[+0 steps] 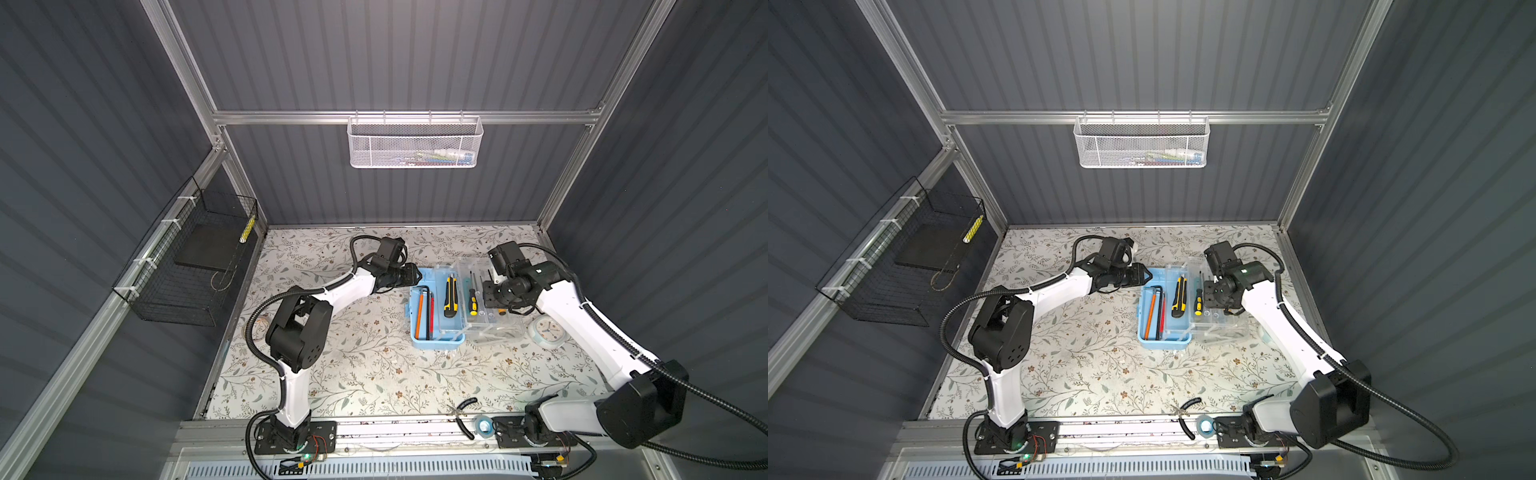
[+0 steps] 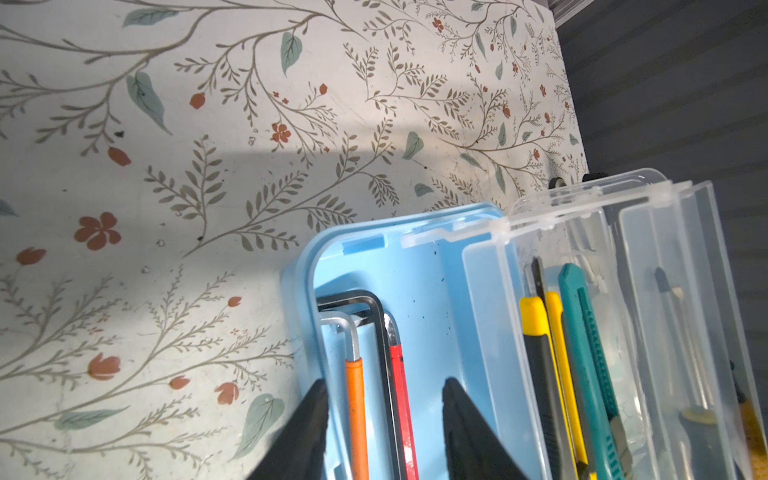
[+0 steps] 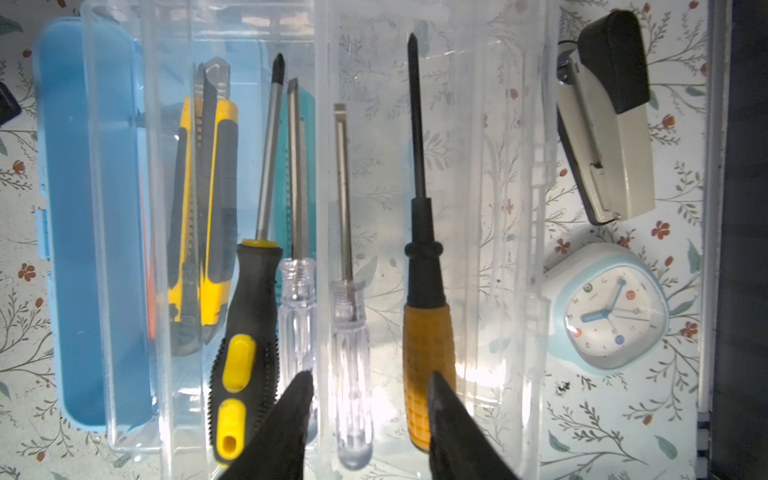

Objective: Pack the tool kit

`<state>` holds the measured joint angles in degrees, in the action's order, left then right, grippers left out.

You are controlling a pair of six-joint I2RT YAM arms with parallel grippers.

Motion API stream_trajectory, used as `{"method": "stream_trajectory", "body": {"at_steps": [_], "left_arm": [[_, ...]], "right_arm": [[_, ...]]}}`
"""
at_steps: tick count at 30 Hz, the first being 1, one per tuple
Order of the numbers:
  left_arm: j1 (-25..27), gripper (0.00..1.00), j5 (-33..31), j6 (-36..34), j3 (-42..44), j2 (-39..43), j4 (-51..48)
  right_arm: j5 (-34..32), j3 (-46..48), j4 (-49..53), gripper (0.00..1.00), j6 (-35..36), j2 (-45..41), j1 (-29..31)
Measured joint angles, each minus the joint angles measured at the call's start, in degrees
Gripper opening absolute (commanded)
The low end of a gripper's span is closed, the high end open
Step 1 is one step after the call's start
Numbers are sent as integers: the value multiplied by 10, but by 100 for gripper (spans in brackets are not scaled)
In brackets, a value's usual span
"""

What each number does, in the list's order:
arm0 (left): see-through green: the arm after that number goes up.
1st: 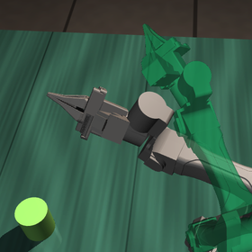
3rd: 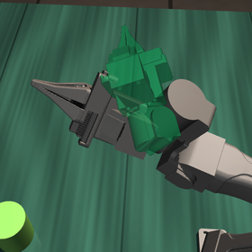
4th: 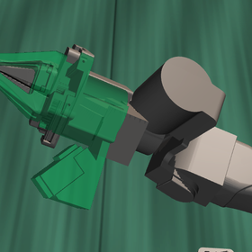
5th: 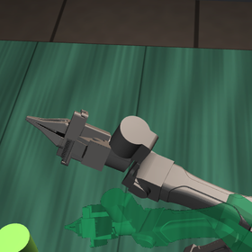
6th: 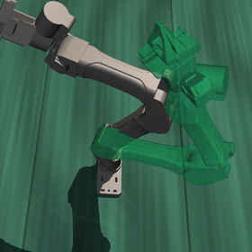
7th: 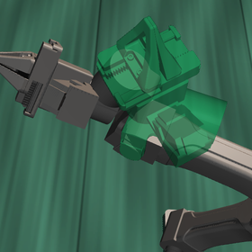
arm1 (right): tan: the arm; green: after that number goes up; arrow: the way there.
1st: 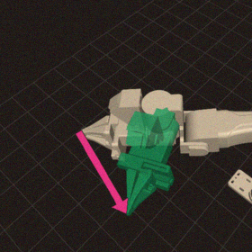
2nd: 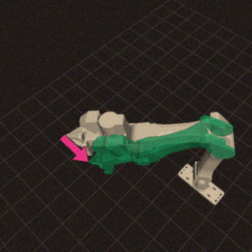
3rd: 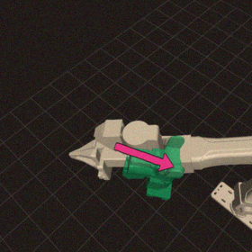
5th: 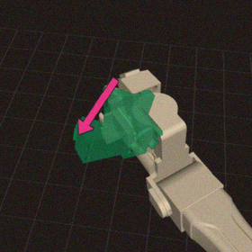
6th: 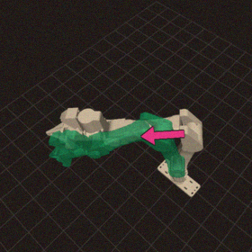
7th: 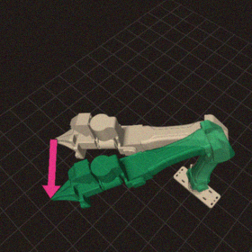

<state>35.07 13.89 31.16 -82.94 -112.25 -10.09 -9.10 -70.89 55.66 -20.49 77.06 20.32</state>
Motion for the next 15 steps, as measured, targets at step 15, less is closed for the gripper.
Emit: {"method": "stream_trajectory", "body": {"at_steps": [15], "left_arm": [[0, 46, -35, -30, -43, -20, -38]], "right_arm": [[19, 68, -25, 47, -61, -177, -166]]}}
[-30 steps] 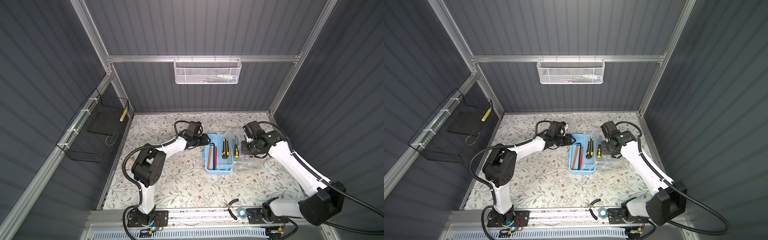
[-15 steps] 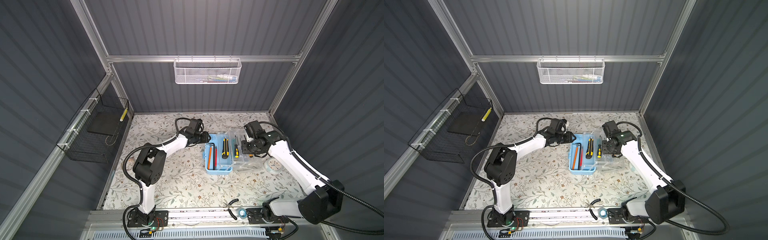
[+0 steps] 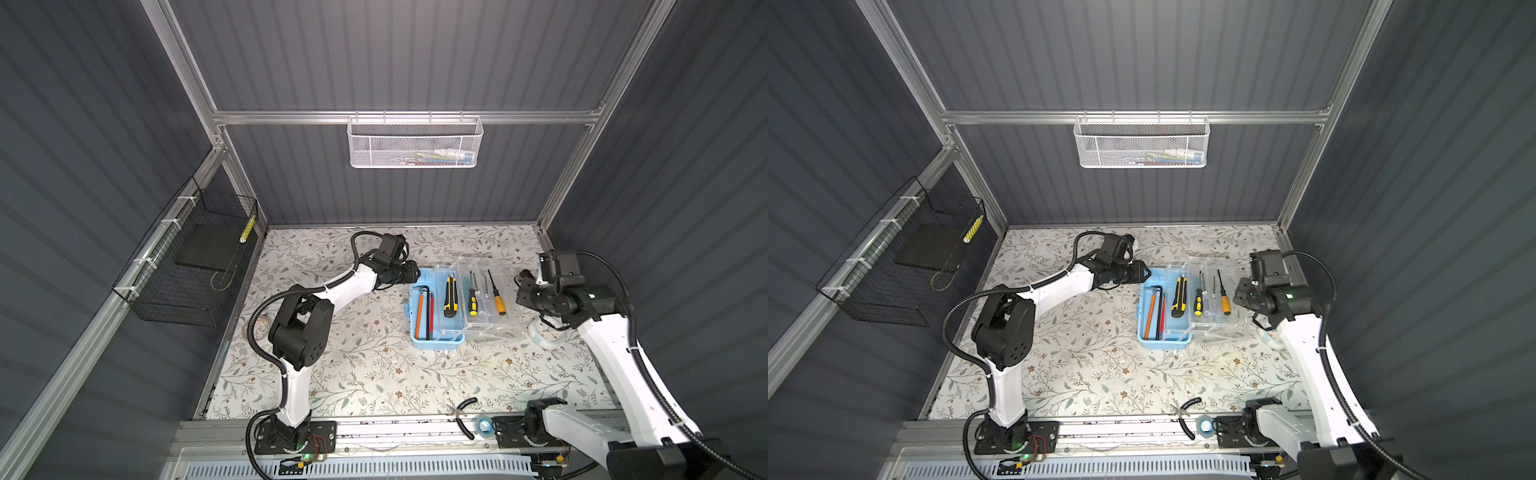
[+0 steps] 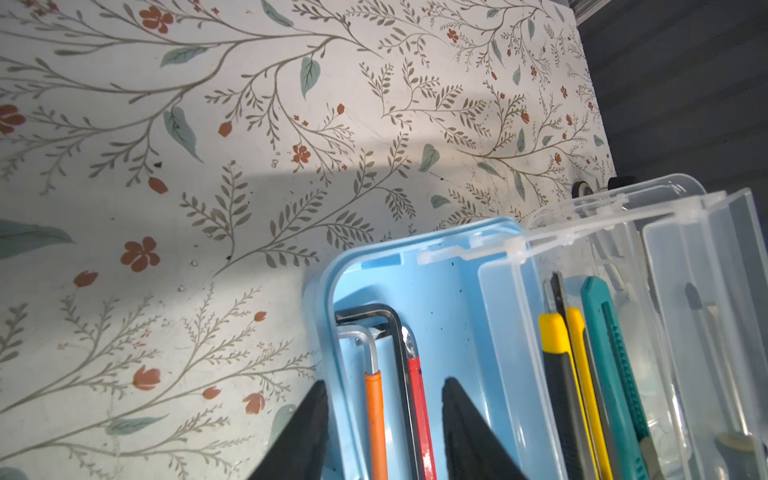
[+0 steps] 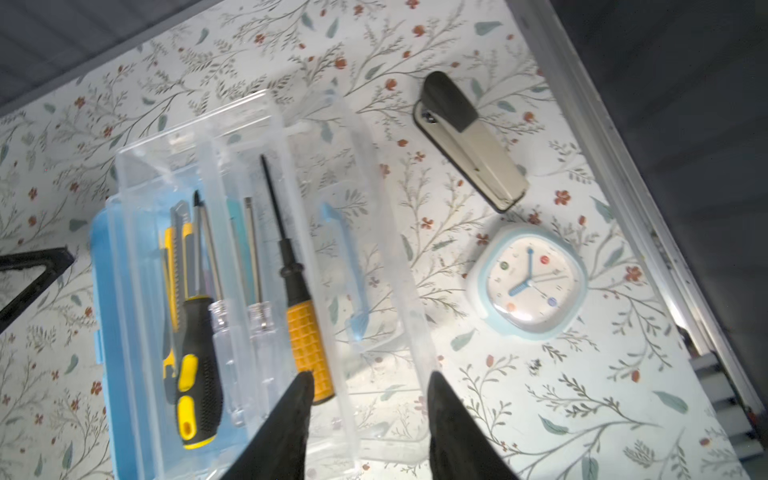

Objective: Pack the tool kit

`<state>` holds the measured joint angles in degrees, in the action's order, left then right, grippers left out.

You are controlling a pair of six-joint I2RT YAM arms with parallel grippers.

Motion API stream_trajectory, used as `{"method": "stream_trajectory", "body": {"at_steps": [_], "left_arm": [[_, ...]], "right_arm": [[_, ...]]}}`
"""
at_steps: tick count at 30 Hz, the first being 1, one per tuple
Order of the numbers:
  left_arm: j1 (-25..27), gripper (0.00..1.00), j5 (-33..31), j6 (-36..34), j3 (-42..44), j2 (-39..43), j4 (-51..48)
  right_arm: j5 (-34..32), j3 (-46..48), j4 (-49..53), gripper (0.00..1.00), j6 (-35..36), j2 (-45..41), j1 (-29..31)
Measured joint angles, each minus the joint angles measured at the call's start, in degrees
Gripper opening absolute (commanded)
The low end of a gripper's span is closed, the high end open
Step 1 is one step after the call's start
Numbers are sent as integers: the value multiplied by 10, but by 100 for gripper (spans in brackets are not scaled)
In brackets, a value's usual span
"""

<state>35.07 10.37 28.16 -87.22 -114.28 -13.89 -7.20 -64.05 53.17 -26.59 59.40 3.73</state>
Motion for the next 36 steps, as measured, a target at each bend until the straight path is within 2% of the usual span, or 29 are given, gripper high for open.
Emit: {"method": "stream_trajectory", "body": {"at_steps": [3, 7, 14, 23, 36], "left_arm": [[0, 45, -9, -10, -11, -13, -5], [0, 45, -31, -24, -23, -29, -23], [0, 45, -62, -43, -43, -40, -43], [-3, 43, -64, -47, -77, -80, -42], [-11, 20, -62, -35, -85, -85, -40]], "right_arm": [[28, 37, -1, 47, -12, -37, -52], [60, 70, -3, 47, -19, -48, -83], [103, 115, -28, 47, -19, -37, -101], [148, 147, -56, 43, -17, -8, -105], [182, 172, -70, 38, -16, 18, -106]]}}
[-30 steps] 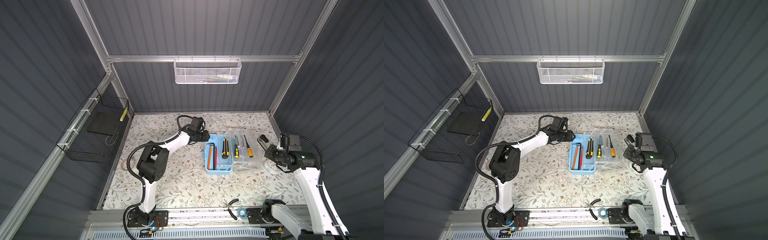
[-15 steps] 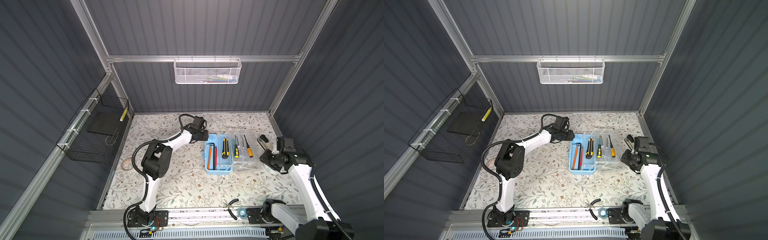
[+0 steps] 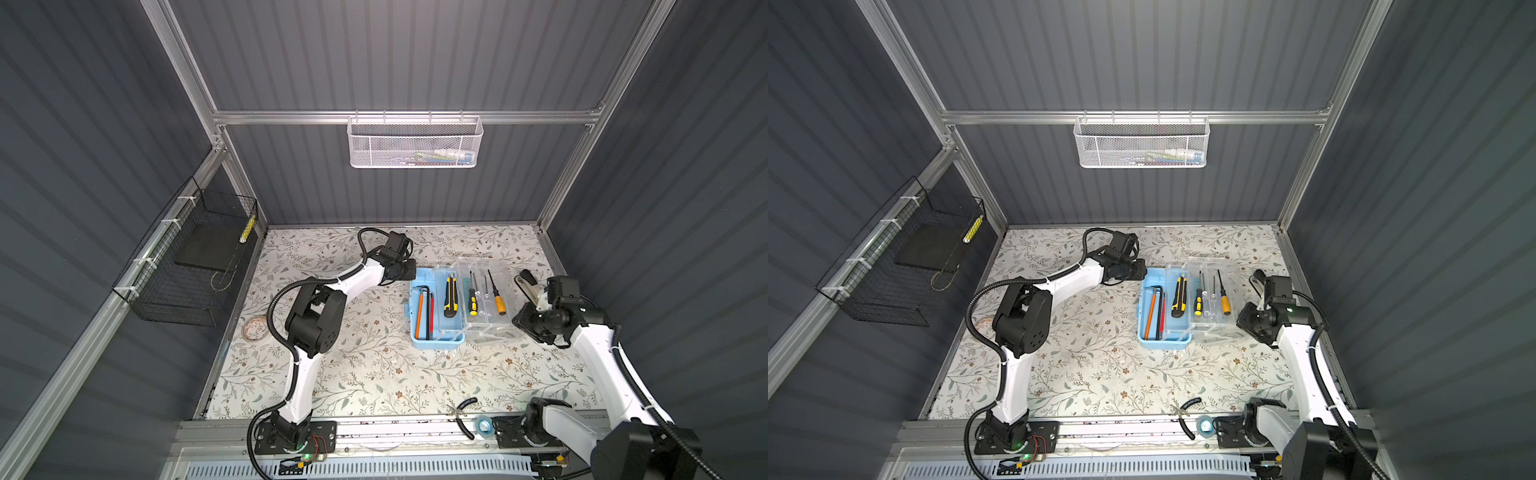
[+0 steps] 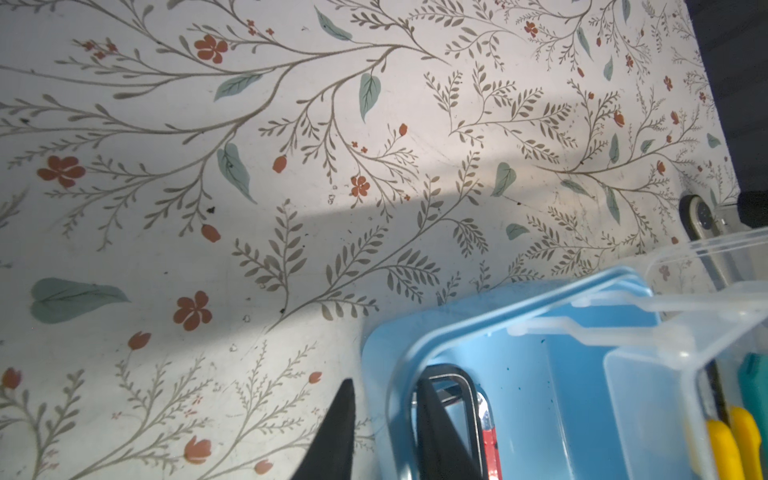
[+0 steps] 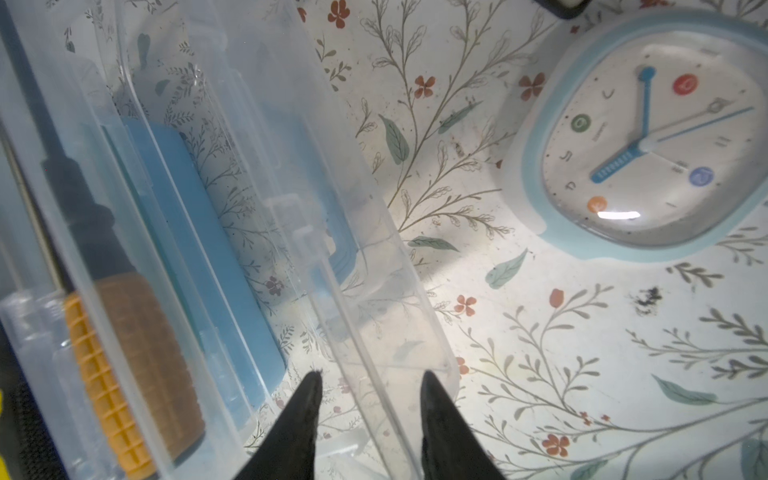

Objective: Pack the tool kit
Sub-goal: 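Close the right gripper on the clear lid edge while the left gripper holds the tray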

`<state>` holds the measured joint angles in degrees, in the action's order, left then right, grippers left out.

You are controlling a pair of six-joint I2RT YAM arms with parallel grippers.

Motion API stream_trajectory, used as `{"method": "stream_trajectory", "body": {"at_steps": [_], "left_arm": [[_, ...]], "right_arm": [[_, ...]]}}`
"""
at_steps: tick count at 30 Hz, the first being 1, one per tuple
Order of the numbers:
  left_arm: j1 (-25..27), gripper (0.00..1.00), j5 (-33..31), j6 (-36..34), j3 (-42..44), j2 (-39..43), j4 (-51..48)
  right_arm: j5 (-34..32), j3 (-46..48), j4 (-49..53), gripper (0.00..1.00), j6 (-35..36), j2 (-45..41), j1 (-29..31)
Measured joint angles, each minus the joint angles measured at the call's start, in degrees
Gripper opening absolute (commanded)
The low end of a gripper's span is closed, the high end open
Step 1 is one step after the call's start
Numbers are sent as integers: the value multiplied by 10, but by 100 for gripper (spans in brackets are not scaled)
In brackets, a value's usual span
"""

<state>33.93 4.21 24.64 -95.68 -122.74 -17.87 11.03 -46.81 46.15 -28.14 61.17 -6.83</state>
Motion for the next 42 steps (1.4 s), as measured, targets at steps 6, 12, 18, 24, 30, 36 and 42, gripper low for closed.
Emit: {"method": "stream_trajectory", "body": {"at_steps": [6, 12, 18, 24, 30, 36, 42], "left_arm": [[-1, 10, 5, 9, 0, 0, 6], [-3, 4, 5, 15, 0, 0, 9], [-6, 0, 8, 17, 4, 0, 18], [-10, 0, 14, 19, 17, 0, 51], [-10, 0, 25, 24, 24, 0, 68], [-10, 0, 34, 33, 32, 0, 85], [-12, 0, 33, 48, 36, 0, 93]], "right_arm": [[5, 2, -9, 36, 1, 18, -2], [9, 4, -12, 33, 1, 22, -2], [10, 4, -12, 18, 3, 22, -1], [27, 4, -6, 1, 40, 24, 9], [25, 4, -5, 0, 46, 24, 9], [-13, -23, 4, 0, 49, 24, 36], [-132, -118, 37, 0, 56, 52, 131]]}}
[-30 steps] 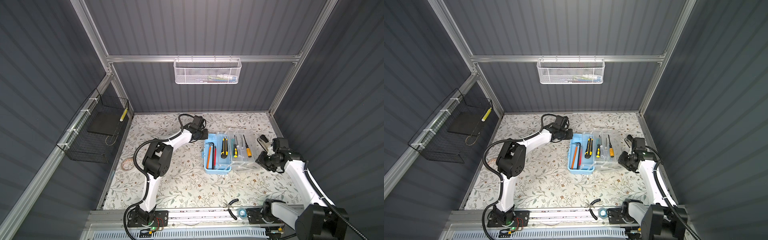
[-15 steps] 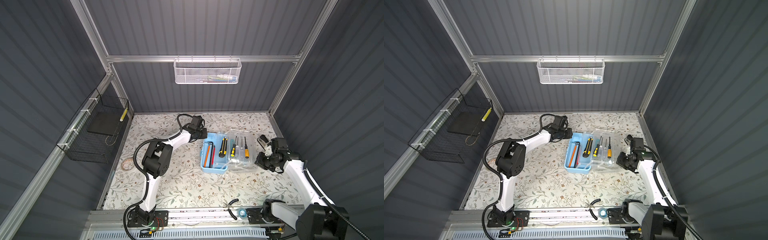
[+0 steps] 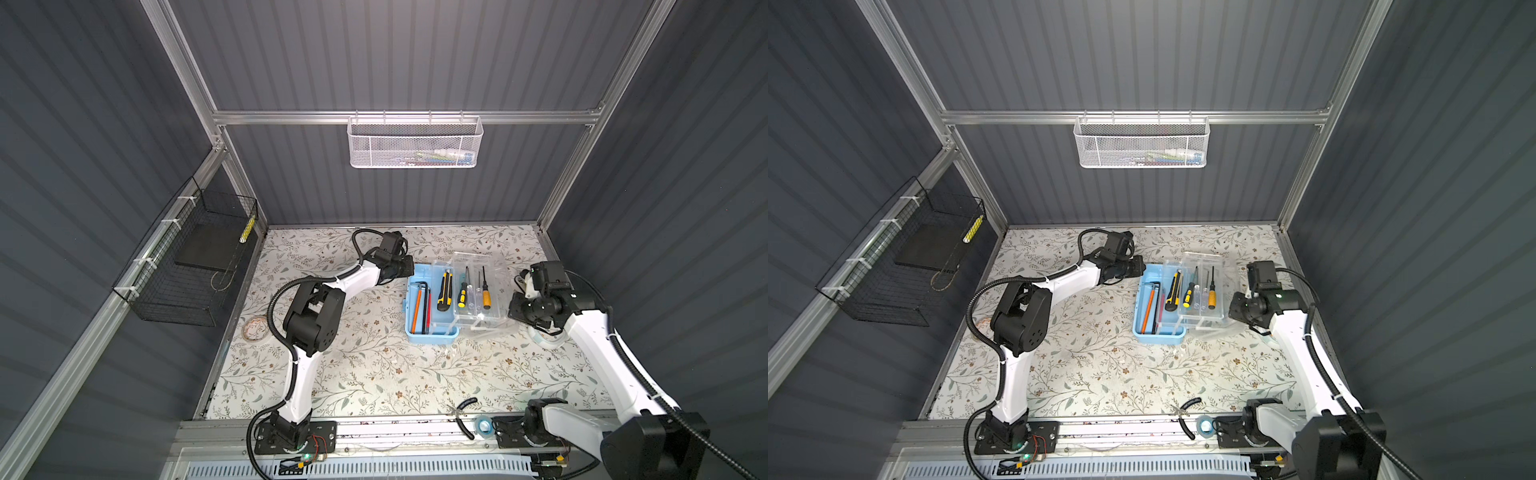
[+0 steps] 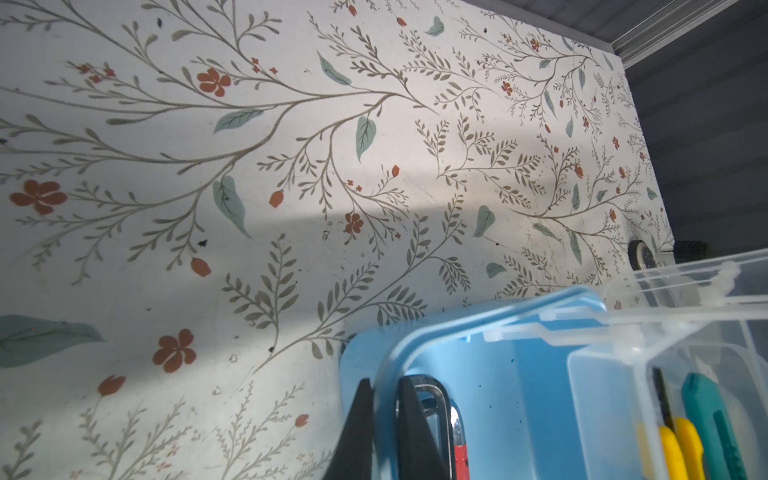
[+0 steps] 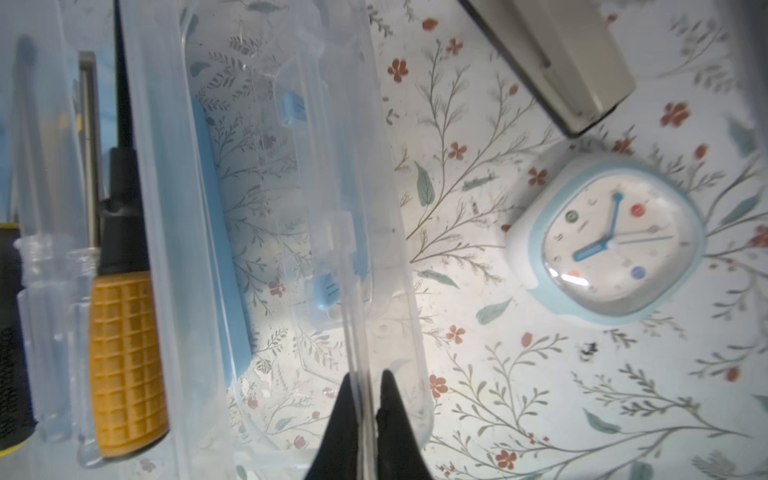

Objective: Pack the tool kit
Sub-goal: 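Close the right gripper on the clear lid edge while the left gripper holds the tray, then swing the clear lid over the tray with the right gripper, closing it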

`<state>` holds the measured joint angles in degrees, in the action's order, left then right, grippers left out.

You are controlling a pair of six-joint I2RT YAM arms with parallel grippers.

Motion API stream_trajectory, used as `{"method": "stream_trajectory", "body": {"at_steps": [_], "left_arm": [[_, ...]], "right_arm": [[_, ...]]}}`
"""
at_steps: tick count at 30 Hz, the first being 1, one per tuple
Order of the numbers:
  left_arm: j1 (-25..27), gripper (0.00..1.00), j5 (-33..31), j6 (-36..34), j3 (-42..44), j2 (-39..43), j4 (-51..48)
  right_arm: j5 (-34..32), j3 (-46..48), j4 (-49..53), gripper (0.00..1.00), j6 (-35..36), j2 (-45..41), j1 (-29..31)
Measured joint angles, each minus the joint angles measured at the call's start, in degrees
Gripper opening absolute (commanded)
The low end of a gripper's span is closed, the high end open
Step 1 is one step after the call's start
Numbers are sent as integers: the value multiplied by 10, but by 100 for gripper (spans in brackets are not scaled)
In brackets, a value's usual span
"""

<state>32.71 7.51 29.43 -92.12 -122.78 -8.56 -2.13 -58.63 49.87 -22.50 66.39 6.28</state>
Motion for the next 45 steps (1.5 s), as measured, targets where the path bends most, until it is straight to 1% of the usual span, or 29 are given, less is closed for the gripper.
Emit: {"method": "stream_trajectory", "body": {"at_steps": [8, 14, 20, 24, 26, 28, 32, 35, 37, 40, 45], "left_arm": [[-10, 0, -5, 23, 19, 6, 24], [-14, 0, -14, 38, 28, 10, 32], [-18, 0, -24, 43, 30, 11, 37], [-19, 0, -30, 47, 32, 13, 38], [-19, 0, -31, 50, 33, 13, 38], [-19, 0, -32, 55, 33, 13, 38], [-12, 0, -35, 66, 33, 14, 35], [-2, 0, -41, 74, 31, 14, 31], [-1, 0, -45, 78, 30, 15, 27], [1, 0, -51, 84, 31, 17, 25], [4, 0, -62, 86, 43, 28, 22]], "right_arm": [[-176, -131, 58, 0, 7, 87, 157], [-268, -219, 94, 0, 7, 150, 254], [-317, -273, 109, 0, 0, 198, 323], [-337, -301, 116, 1, -6, 223, 362], [-344, -311, 116, 11, -9, 231, 376], [-335, -320, 113, 24, -11, 239, 388], [-276, -338, 71, 37, -12, 252, 417], [-219, -340, 38, 42, -12, 246, 430], [-179, -331, 9, 45, -12, 233, 430], [-134, -311, -25, 46, -15, 204, 425], [-103, -257, -88, 46, -14, 146, 403]]}}
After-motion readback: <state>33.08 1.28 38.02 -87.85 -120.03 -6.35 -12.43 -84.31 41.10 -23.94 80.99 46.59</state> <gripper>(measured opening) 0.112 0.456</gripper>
